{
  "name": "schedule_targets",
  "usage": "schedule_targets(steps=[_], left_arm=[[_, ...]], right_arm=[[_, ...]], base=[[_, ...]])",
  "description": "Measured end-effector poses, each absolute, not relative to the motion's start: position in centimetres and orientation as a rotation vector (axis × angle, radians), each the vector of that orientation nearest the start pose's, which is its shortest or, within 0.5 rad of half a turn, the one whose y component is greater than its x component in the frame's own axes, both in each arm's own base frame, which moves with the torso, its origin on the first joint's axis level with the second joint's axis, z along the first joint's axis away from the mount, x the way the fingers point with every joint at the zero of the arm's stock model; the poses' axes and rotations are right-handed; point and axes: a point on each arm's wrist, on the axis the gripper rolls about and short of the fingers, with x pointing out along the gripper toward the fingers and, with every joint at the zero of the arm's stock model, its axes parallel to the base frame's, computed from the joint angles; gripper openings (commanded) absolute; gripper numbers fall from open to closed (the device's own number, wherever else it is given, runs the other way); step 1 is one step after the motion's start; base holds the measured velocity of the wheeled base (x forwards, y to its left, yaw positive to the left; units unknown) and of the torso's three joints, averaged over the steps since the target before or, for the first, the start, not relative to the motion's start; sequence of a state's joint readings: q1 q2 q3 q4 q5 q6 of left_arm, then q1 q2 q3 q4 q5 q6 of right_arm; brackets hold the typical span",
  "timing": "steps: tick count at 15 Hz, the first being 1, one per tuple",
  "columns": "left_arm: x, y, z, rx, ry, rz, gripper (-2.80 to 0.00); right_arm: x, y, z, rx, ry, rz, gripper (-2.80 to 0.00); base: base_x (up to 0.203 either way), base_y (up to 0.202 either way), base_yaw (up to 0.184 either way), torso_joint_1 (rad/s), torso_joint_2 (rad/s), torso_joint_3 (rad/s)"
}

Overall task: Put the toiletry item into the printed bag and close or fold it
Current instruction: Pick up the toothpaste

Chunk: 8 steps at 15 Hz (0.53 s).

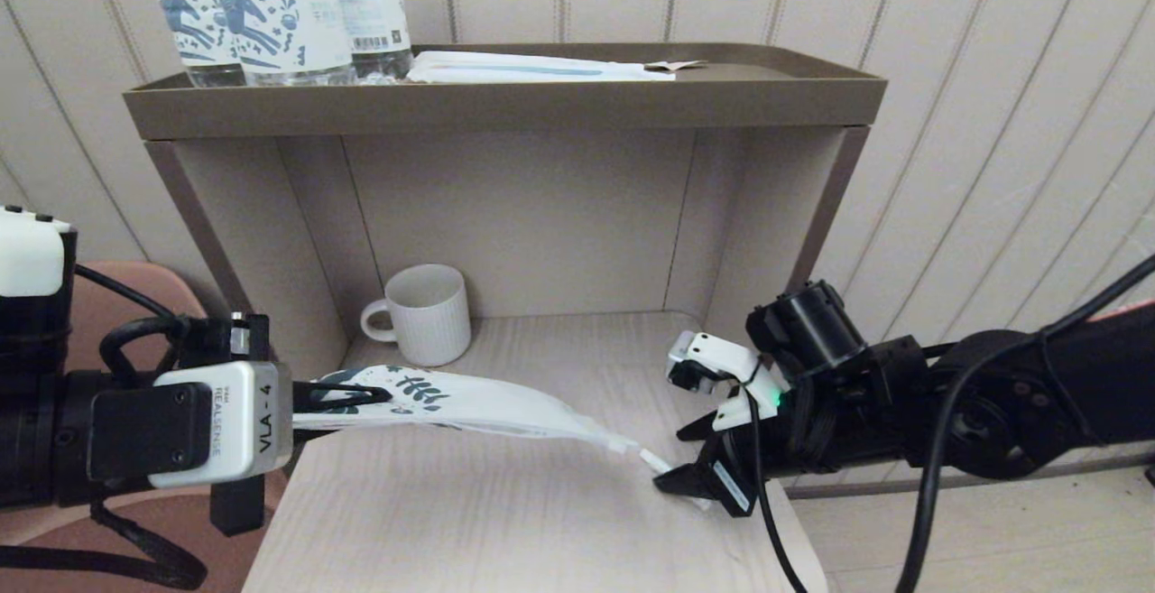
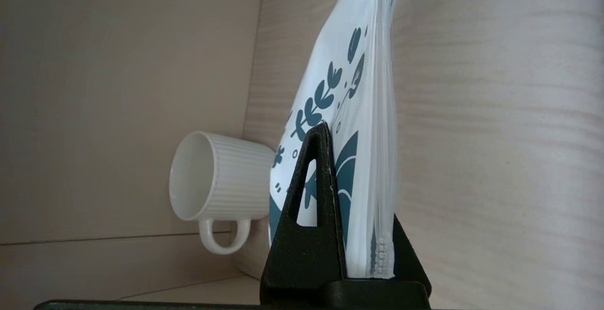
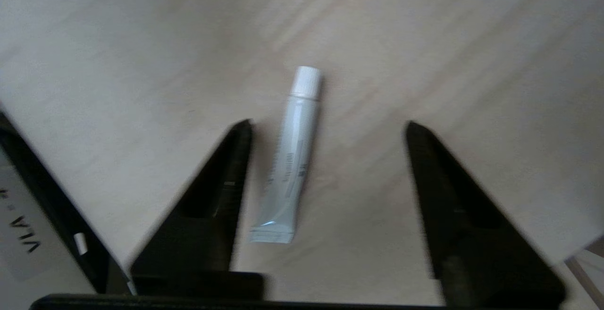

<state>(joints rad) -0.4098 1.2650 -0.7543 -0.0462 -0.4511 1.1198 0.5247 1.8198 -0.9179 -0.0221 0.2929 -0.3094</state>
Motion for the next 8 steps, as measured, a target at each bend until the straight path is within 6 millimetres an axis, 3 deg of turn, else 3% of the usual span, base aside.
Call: schedule_targets(steps=[8], left_arm=[[16.96, -8.44, 22.14, 1.013, -0.044, -1.023, -2.8]], right_arm=[[25.34, 15.95, 12.96, -0.393, 0.757, 0.893, -2.8]], base=[[0.0, 0.0, 0.0, 0.0, 0.0, 0.0]])
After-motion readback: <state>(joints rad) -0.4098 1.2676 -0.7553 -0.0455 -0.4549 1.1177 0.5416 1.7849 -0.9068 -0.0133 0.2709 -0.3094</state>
